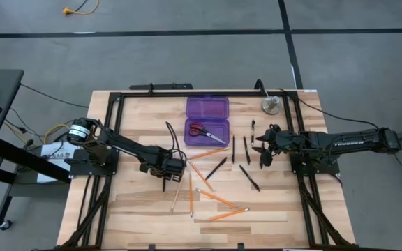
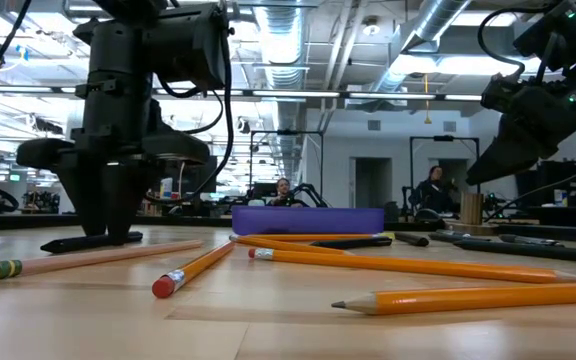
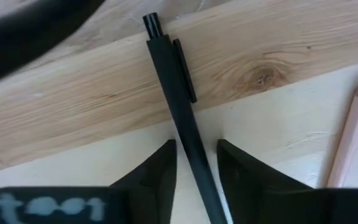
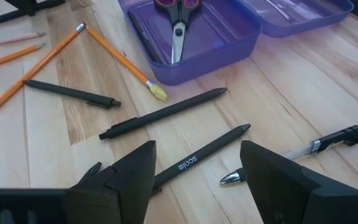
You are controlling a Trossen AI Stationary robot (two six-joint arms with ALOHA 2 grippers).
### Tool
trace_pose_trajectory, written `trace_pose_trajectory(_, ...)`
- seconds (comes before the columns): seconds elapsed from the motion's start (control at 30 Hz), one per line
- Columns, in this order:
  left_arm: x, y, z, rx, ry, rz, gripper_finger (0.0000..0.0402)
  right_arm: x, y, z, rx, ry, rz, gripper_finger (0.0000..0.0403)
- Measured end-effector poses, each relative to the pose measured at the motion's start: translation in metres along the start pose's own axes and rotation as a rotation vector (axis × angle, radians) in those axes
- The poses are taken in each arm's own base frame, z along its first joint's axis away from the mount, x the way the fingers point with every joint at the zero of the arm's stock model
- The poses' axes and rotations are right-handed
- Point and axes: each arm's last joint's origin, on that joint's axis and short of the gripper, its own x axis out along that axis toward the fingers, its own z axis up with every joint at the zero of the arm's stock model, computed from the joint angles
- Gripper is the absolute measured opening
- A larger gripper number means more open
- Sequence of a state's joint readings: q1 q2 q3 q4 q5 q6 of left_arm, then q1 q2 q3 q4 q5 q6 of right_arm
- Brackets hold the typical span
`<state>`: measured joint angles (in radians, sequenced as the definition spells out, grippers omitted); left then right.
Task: Pick & place school supplies into a supply box
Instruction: Put the black pen into the violet supply box
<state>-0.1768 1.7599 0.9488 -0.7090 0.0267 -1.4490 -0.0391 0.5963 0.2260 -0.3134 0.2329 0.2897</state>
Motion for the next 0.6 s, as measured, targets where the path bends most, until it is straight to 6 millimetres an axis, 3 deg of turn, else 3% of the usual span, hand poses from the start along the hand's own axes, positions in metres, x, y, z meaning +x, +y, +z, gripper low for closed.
trace_pose_trajectory(0.3,0.0003,0.0005,0.0005,-0.011,-0.020,0.005,0.0030,0.0000,0.0000,0.0000,0.000,0.000,0.000,0.0230)
trace_pose_trajectory(0.6,-0.0039,0.0014,0.0008,-0.008,-0.051,-0.003,0.0024,0.0000,0.0000,0.0000,0.000,0.000,0.000,0.0230)
